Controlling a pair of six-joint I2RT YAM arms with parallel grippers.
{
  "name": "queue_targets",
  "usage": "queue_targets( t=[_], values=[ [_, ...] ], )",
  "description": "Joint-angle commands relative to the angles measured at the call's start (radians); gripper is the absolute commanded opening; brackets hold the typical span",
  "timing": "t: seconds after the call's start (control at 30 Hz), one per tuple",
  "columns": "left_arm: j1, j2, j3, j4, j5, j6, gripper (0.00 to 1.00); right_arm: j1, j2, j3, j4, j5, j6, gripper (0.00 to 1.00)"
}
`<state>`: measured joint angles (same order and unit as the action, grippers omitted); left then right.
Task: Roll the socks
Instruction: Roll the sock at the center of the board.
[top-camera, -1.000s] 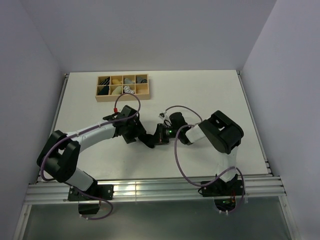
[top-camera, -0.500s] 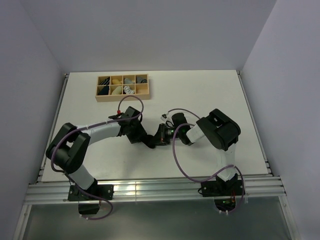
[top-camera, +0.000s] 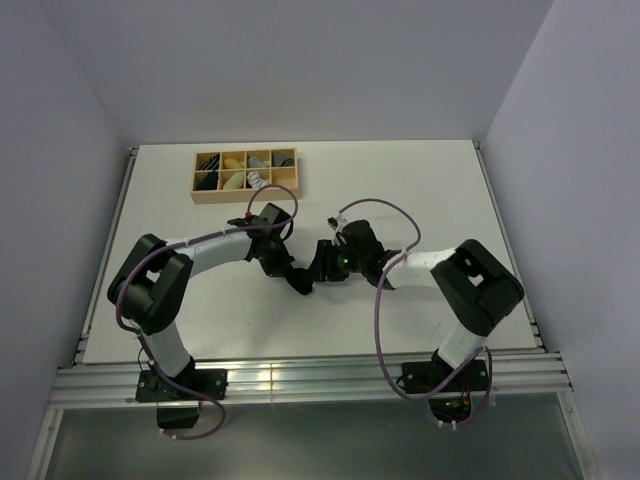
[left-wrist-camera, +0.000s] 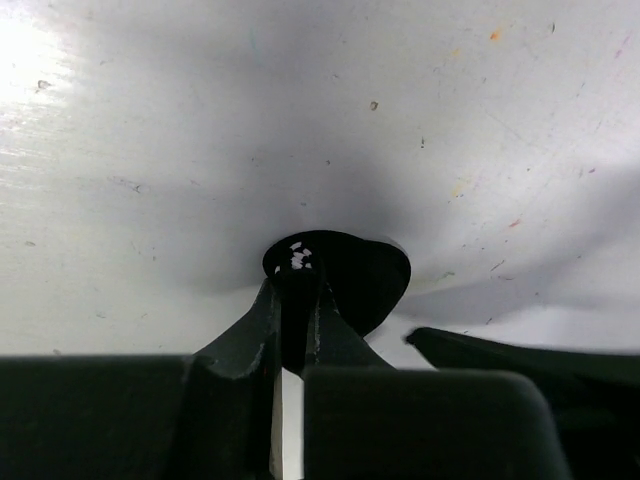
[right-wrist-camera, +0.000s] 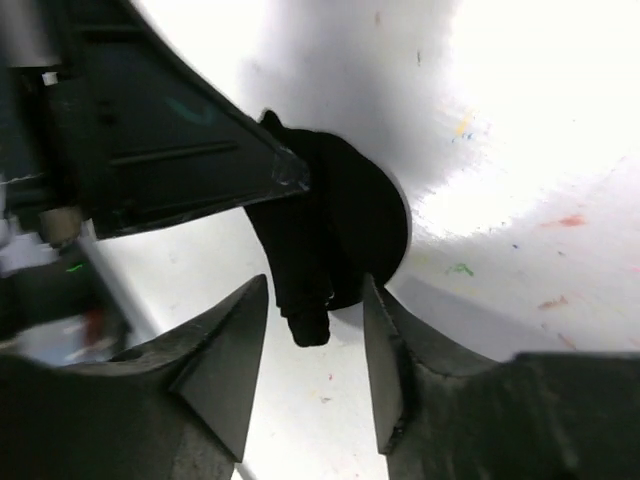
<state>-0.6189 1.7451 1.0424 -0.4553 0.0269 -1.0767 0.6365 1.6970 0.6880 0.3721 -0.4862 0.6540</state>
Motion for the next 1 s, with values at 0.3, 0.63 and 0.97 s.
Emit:
queue_targets(
  t=[0.3,0.63,0.97],
  values=[
    [-0.005,0.088,0.130,-0.183,-0.007,0.112,0.00,0.360,-0.151,0.105,-0.214,0.713,-0.413,0.54],
    [-0.013,0.111,0.151,-0.201,0.002,0.123,0.00,0.496,0.021,0.205,-0.233,0.917,-0.490,0.54],
    [-0.015,0.125,0.160,-0.201,0.018,0.136,0.00,0.497,0.127,0.211,-0.265,0.988,-0.488,0.47]
  ],
)
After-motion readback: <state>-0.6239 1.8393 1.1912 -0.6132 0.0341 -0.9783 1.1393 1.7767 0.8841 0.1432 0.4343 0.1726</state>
